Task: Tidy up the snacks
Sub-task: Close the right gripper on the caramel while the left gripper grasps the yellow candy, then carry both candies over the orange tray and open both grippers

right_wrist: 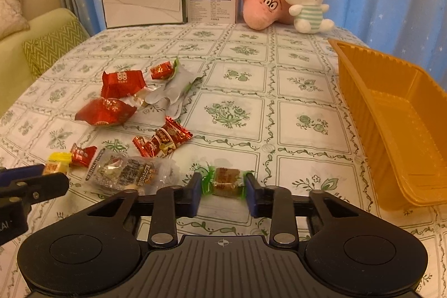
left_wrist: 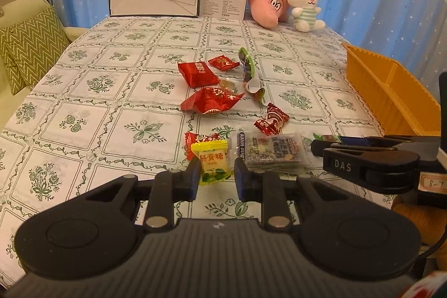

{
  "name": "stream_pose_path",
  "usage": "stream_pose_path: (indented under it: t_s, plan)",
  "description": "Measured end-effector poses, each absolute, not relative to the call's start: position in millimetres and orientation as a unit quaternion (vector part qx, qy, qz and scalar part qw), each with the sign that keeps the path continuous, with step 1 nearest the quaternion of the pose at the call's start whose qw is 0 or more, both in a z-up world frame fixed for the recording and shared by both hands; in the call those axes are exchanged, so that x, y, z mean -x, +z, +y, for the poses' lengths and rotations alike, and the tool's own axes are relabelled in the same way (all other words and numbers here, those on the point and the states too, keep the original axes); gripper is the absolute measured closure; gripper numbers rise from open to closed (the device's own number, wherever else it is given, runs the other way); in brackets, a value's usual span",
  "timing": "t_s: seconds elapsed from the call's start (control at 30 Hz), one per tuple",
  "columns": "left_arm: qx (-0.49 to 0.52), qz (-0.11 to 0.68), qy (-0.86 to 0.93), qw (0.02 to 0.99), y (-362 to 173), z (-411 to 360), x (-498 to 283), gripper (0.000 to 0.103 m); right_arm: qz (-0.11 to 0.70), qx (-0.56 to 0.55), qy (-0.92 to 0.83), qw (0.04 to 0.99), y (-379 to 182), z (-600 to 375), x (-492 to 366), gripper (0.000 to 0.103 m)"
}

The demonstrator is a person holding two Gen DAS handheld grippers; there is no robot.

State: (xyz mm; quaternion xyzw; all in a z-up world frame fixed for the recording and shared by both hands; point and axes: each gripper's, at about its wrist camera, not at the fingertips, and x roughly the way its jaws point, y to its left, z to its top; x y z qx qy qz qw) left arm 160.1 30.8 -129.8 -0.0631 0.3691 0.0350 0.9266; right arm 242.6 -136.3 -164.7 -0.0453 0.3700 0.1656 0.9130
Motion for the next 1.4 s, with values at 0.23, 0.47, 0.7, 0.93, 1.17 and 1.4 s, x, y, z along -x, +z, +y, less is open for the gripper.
stream_pose_path:
  t_s: [0.23,0.47,0.7,0.93,1.17,1.4]
  plan:
    - [0.055,0.359,0.02,0.931,-119,19,-162,0.08,0.349,0.048,0.16,0.922,-150,-142,-233,0.076]
    - [0.045,0.336,-0.023,0.94,-94,-11,-174,0.08,0.307,0.028,0.136,0.942,-110,-167,-225,0.076]
    - [0.037,0.308,-0.089,0.947,-67,-61,-197,0.08,0.274,-0.001,0.077,0.959,-73,-231,-226,0.076]
    - [0.03,0.293,-0.155,0.943,-56,-118,-226,0.08,0.265,-0.034,0.003,0.964,-63,-304,-234,0.076]
    - [0.03,0.29,-0.213,0.933,-61,-159,-251,0.08,0.26,-0.079,-0.023,0.962,-67,-338,-238,0.076]
    - [0.017,0.315,-0.243,0.917,-81,-180,-267,0.078,0.271,-0.115,-0.031,0.955,-76,-356,-241,0.076]
